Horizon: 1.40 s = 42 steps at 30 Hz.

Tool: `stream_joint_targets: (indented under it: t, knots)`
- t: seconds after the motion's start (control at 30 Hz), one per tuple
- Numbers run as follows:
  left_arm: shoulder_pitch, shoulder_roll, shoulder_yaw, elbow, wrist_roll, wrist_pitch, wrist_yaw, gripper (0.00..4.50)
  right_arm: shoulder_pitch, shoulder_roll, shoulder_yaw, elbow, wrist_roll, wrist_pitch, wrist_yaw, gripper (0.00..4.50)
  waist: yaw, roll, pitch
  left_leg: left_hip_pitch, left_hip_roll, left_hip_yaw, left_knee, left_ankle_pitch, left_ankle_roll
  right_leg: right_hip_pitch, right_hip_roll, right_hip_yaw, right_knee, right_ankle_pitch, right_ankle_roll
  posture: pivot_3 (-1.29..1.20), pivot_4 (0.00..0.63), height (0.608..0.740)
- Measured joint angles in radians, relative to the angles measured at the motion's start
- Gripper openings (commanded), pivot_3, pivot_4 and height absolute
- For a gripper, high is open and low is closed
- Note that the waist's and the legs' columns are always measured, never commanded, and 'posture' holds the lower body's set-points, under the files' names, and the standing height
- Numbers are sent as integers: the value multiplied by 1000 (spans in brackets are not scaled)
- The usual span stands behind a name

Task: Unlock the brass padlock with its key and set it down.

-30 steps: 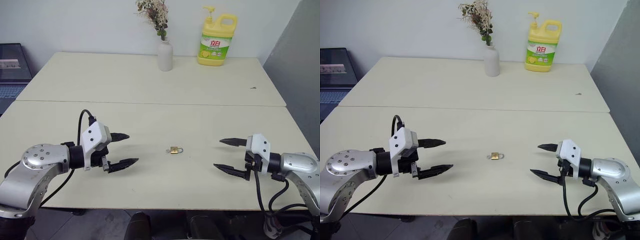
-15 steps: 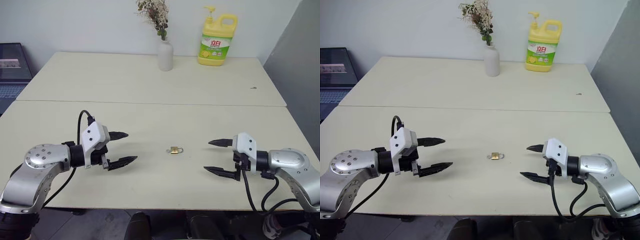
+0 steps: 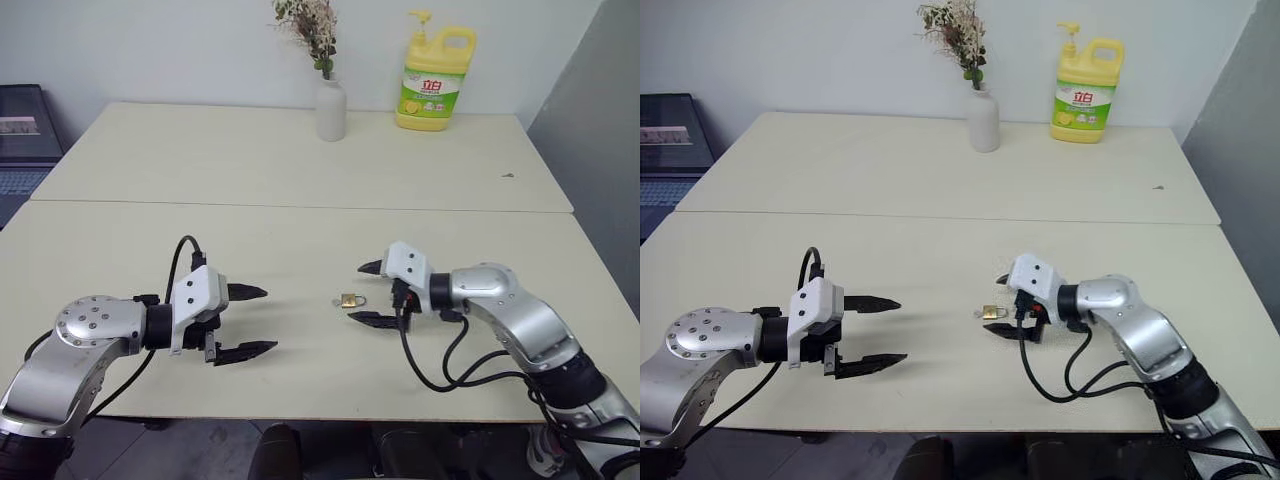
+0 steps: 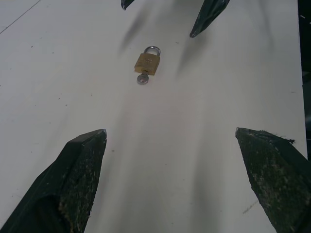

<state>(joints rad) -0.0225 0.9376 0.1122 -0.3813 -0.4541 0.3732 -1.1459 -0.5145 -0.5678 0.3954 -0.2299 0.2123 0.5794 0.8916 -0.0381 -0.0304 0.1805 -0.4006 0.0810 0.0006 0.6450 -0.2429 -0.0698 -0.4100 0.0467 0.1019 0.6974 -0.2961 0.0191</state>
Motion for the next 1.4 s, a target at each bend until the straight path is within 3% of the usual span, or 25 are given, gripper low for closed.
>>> stream_joint_targets:
  t: [0.6, 0.73, 0.9, 1.0, 1.23, 1.4]
  knots:
    - [16, -9, -60, 44, 90, -151, -29, 4472, -66, 117, 77, 275, -132, -153, 73, 4500, 0, 0, 0, 0, 1, 0, 0, 0, 0, -1, 0, 0, 1, 0, -1, 0, 150, 740]
    - [16, -20, -67, 82, 104, -186, -44, 4500, -68, 121, 77, 298, -143, -182, 90, 3619, 0, 0, 0, 0, 1, 0, 0, 0, 0, -1, 1, 0, 1, 0, -1, 0, 150, 740]
    - [15, -23, -68, 110, 112, -214, -47, 4500, -68, 127, 77, 310, -156, -208, 100, 1717, 0, 0, 0, 0, 1, 0, 0, 0, 0, 0, 0, 0, 1, 0, -1, 0, 150, 740]
    - [16, -26, -70, 116, 117, -229, -48, 4500, -68, 127, 77, 310, -163, -217, 108, 937, 0, 0, 0, 0, 1, 0, 0, 0, 0, 0, 0, 0, 1, 0, -1, 0, 150, 740]
    - [4, -57, -78, 119, 118, -219, -39, 4500, -50, 104, 69, 299, -197, -286, 98, 942, 2, 0, 0, 0, 0, 0, 0, 0, 0, 0, 0, 0, 1, 0, -1, 0, 150, 740]
    - [-79, -124, -83, 108, 54, -100, 13, 4500, 10, 5, 26, 204, -261, -385, 59, 942, 9, 0, 0, 0, 0, 0, 0, 0, 0, 0, 0, -1, 1, 0, -1, 0, 150, 740]
